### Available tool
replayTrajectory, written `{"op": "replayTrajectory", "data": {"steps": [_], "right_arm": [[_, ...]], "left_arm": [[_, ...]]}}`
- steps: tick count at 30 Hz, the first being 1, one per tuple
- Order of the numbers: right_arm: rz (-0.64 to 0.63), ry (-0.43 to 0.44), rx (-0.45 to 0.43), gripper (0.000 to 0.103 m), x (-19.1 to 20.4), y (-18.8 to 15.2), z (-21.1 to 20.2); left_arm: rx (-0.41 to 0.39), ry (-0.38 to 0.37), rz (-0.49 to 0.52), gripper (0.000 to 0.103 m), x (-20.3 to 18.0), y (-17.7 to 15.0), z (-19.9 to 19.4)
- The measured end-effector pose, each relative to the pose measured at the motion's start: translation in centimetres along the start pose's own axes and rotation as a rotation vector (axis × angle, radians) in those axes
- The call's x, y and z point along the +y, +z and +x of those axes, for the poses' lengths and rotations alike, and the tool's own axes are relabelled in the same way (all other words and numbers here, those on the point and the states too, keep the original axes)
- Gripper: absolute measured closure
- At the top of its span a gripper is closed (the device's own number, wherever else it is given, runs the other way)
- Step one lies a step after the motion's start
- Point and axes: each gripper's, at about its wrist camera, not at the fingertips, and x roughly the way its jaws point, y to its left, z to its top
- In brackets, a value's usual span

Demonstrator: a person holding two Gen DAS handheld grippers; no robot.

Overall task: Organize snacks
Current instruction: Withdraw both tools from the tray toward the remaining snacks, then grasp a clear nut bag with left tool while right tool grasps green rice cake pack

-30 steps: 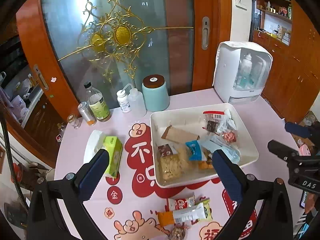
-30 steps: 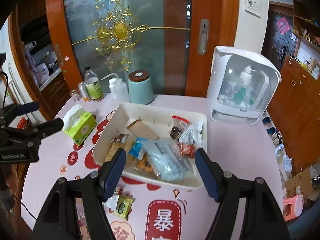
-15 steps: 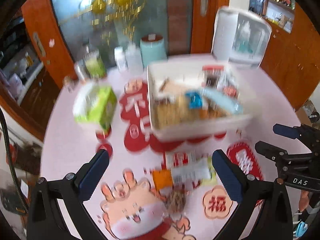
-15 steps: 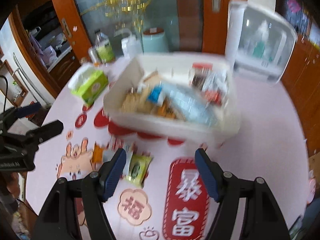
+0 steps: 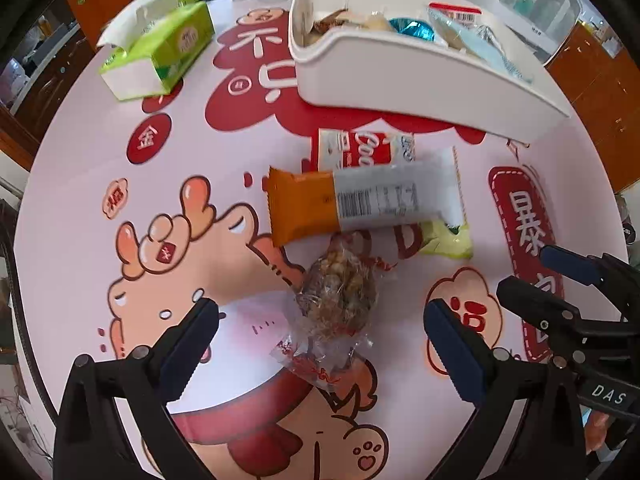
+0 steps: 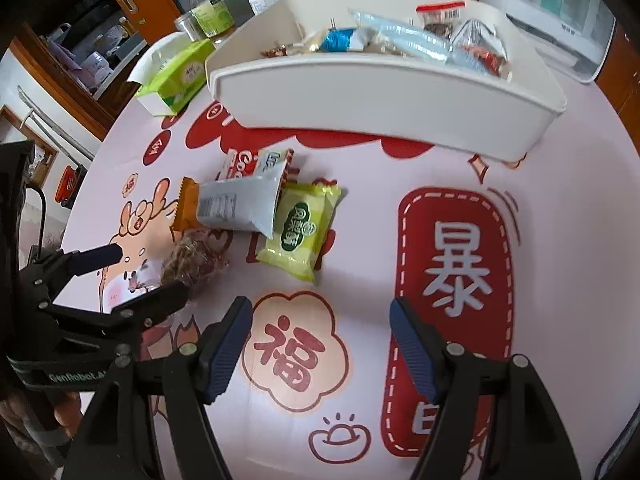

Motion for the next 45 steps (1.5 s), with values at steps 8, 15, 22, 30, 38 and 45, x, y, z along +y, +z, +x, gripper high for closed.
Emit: {"op": "replayTrajectory", "data": {"steps": [8, 15, 22, 30, 38, 45], "right_arm": [[0.018, 0.018, 0.010, 0.031, 0.5, 0.6, 1.3], [0.027, 0.016, 0.015, 0.032, 1.6, 2.0, 3.5], [0.017, -0.024, 0.017, 0.034, 2.8, 3.0, 5.5], [-0.077, -0.168, -0.038, 0.064, 4.7, 3.3, 6.3], [-0.054, -0.148, -0.017, 0.065, 3.0, 2.0, 5.2], [0.002, -0.155, 0.003, 0.065, 0.6, -0.6, 3.4]], "left_arm": [[0.032, -0.036, -0.021, 0.014, 0.9, 0.0, 2.8], [0.002, -0.039, 0.023, 0.029, 0.8, 0.2, 3.4], [-0.023, -0.040, 0.050, 0.056, 1.1, 0.4, 3.0], [-0.031, -0.081, -0.023, 0.060, 3.4, -0.5, 2.1], [-0.015, -0.086, -0.057, 0.060, 3.9, -1.6, 1.7], [-0.009, -0.093, -0.058, 0.060, 3.1, -2.7, 0.9]]}}
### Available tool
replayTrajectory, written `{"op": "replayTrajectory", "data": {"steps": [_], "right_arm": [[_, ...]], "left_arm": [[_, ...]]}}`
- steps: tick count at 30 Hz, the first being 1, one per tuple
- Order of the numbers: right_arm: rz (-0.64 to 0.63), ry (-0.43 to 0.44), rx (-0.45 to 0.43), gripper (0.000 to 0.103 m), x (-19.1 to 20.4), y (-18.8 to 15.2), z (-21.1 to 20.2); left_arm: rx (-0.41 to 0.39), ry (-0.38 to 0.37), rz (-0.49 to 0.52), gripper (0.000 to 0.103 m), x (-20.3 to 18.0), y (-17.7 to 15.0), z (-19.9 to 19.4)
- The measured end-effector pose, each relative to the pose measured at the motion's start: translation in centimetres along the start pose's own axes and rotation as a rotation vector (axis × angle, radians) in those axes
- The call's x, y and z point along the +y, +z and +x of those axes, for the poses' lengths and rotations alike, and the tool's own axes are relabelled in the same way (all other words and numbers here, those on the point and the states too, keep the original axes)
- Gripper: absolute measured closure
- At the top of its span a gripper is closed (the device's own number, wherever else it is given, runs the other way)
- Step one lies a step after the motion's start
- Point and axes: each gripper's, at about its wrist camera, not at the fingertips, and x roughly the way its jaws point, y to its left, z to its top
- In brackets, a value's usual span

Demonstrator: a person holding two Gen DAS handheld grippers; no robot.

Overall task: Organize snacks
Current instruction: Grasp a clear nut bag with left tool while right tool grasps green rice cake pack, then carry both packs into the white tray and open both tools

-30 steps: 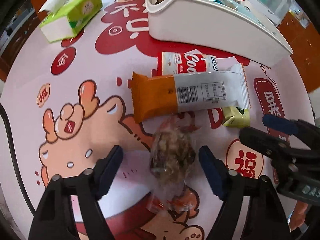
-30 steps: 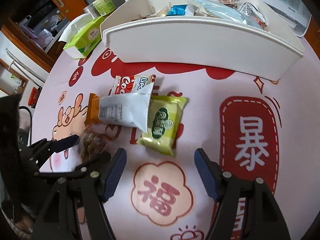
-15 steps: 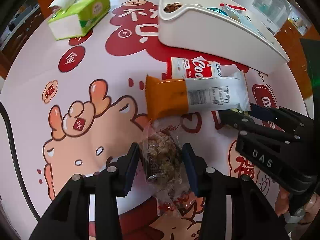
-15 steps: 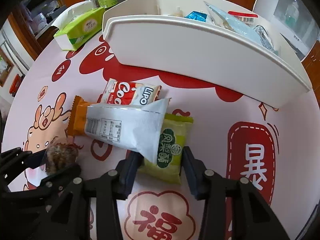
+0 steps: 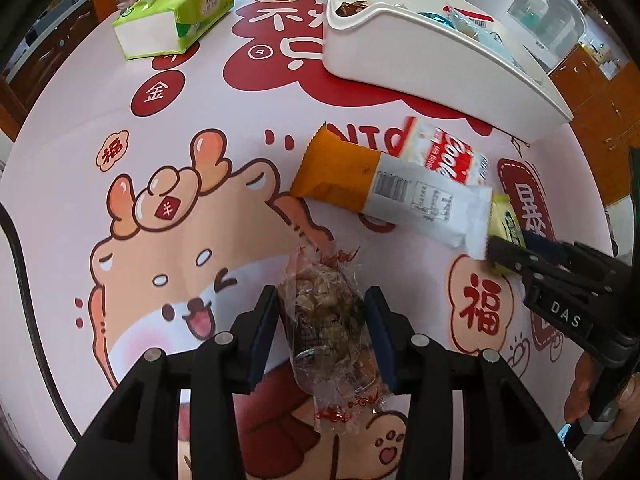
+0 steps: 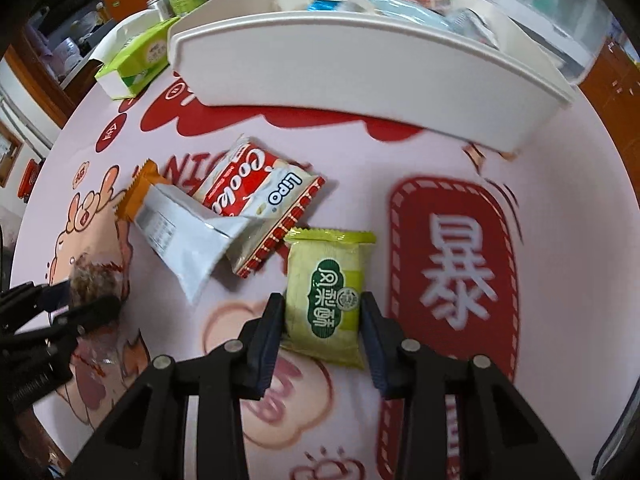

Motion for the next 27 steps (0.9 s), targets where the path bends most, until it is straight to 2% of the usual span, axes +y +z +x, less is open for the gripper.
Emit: {"op": "replayTrajectory", "data": {"steps": [6, 12, 22, 27], "right_arm": [[0.032, 0.033, -0.022, 0.065, -1.6, -2.5, -2.7], [0.046, 0.055, -0.096, 0.065, -3.2, -4.7, -6.8], [0.069, 0.111, -0.228, 0.065, -4.4, -4.5, -13.0], [0.040, 0.118, -0.290, 0.065, -4.6, -2.8, -16.2]], "left_arm": [[-0.012, -0.012, 0.007, 0.060, -1.1, -0.5, -1.3], [-0.044, -0.042, 0.013, 0.060, -2.7, -0.4, -3.5], [-0.119, -0.089, 0.064, 0.060, -6.1, 1.5, -7.9], [-0.157, -0.082, 0.111, 0.060, -7.4, 3.8, -10.7]]}}
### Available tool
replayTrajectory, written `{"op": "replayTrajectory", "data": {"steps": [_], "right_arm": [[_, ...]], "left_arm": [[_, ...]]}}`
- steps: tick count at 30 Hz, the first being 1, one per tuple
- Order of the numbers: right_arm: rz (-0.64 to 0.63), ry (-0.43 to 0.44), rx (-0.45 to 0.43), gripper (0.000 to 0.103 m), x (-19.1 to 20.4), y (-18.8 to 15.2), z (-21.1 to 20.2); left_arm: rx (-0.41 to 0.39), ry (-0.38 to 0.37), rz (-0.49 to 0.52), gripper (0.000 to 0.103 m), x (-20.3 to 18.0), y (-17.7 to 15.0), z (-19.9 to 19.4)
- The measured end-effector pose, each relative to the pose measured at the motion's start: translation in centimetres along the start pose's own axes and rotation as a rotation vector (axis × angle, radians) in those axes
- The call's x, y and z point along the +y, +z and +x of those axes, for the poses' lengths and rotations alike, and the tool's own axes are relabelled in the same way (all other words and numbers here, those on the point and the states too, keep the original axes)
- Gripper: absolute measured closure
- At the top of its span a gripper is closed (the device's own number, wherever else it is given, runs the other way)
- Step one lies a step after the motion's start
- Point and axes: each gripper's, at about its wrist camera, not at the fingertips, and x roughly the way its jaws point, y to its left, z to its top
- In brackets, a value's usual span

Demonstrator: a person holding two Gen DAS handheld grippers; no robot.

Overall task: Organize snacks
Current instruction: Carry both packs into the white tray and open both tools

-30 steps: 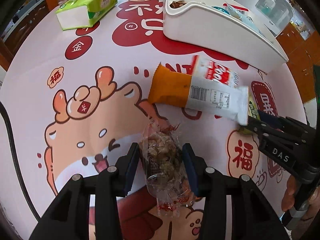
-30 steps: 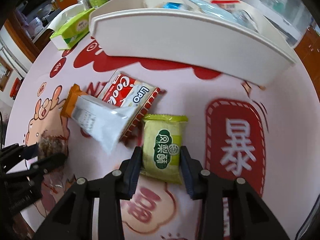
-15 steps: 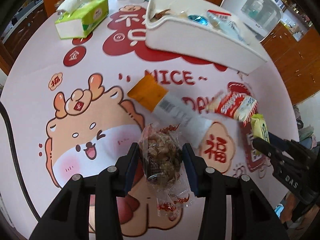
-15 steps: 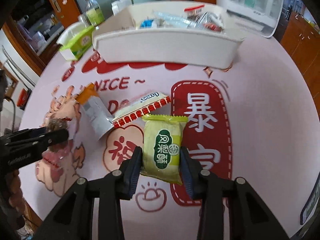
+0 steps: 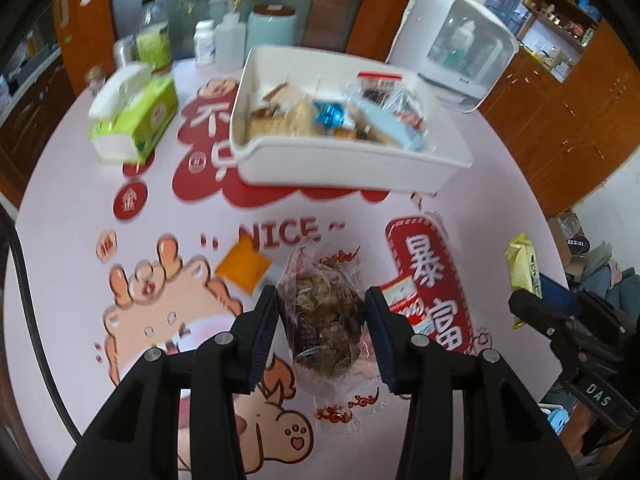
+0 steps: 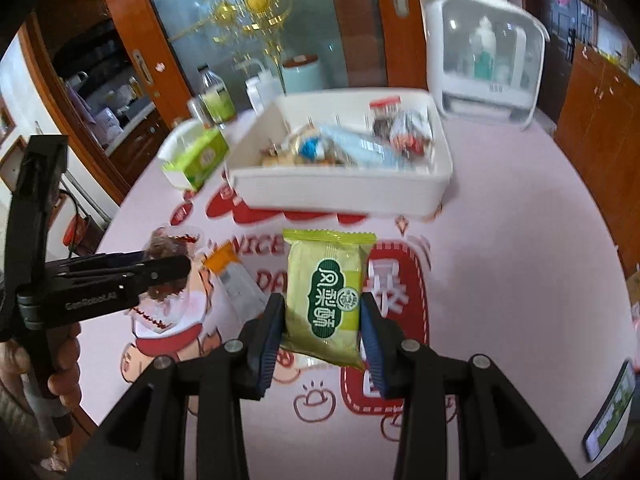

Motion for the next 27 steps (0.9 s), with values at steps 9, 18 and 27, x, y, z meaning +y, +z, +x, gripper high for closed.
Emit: {"op": "replayTrajectory", "data": {"steps": [9, 18, 27], "right_arm": [[-0.067, -0.042, -0.152, 0.065, -0.4, 8.9, -5.2], [-0.137, -0.117, -0.254, 0.065, -0.3, 20.3, -7.2], [-0.081, -0.118, -0.150, 0.064, -1.7, 27.4, 1.8]], "left_arm": [[-0.166, 0.073, 0.135, 0.060, -2.2, 8.6, -6.6], [-0.252, 0.152, 0.218, 0.060, -4.1, 19.2, -9.7], [-0.235, 0.156, 0.188, 0.060, -4.0, 27.1, -4.3]]}}
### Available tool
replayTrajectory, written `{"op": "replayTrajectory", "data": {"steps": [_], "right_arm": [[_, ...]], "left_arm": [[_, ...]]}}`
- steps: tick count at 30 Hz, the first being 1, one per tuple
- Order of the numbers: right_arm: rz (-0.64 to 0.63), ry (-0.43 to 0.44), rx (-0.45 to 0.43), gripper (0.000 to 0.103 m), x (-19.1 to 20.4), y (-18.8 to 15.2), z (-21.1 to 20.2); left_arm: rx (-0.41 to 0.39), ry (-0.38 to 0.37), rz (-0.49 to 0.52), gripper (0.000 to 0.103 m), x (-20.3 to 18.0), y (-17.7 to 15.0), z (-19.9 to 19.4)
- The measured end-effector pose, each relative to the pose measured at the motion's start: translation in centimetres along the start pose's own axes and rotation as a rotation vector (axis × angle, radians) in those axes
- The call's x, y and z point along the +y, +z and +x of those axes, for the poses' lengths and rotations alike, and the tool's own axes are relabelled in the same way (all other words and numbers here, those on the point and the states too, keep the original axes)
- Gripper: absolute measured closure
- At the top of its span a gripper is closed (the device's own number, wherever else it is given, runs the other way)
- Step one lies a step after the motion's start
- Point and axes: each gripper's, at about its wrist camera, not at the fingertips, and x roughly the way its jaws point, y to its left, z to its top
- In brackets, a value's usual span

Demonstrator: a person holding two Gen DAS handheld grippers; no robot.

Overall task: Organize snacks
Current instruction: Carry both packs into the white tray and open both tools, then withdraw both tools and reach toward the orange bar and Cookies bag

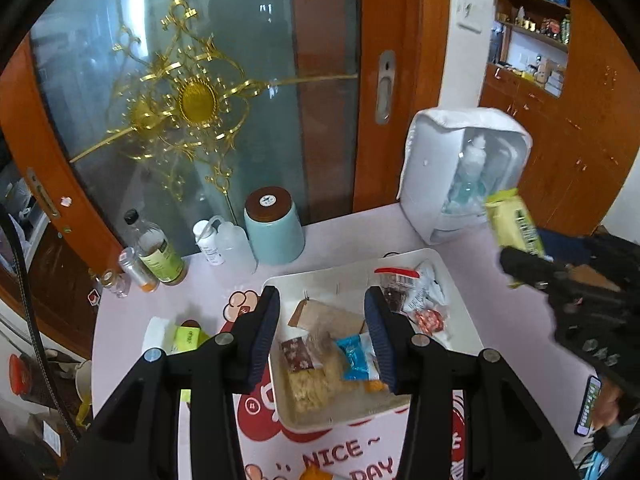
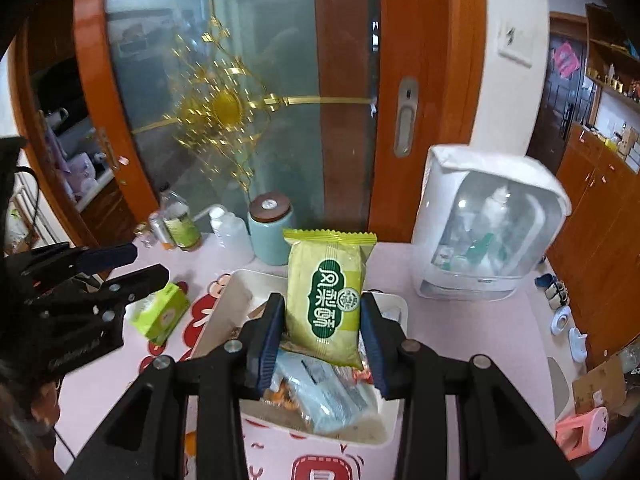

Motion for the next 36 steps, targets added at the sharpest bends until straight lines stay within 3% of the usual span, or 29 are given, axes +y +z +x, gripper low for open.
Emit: {"op": "replayTrajectory", "data": {"steps": [3, 5, 6, 7, 11, 25, 36], "right_arm": [[0.019, -0.009, 0.066, 0.063, 0.1, 0.5, 4.1], [0.035, -0.030, 0.101, 0.062, 0.2, 0.5, 6.5], [0.040, -0.034, 0.108, 0.062, 0.1, 0.5, 7.1], [0.046, -0.030, 0.116, 0.061, 0.1, 0.4, 7.8], [0.056, -0.013, 0.129, 0.051, 0.1, -0.2, 8.8], [-0.003, -0.008, 0.115, 0.051, 1.5, -2.7, 5.7], [-0.071, 0.027, 0.126, 0.050, 3.3, -8.0, 0.2]], "left_arm": [[0.031, -0.009, -0.024, 0.058, 0.0, 0.4, 3.2], [0.055, 0.010, -0.044, 0.041, 0.4, 0.2, 4.8], [0.058, 0.020, -0.055, 0.026, 0.6, 0.0, 5.5], [0.055, 0.026, -0.065, 0.020, 0.8, -0.2, 5.9], [0.071, 0.032, -0.072, 0.020, 1.8, -1.3, 7.3], [0.102, 0.055, -0.071, 0.020, 3.0, -5.3, 5.2], [0.125, 0.030, -0.017, 0.020, 0.8, -9.9, 0.8]]}}
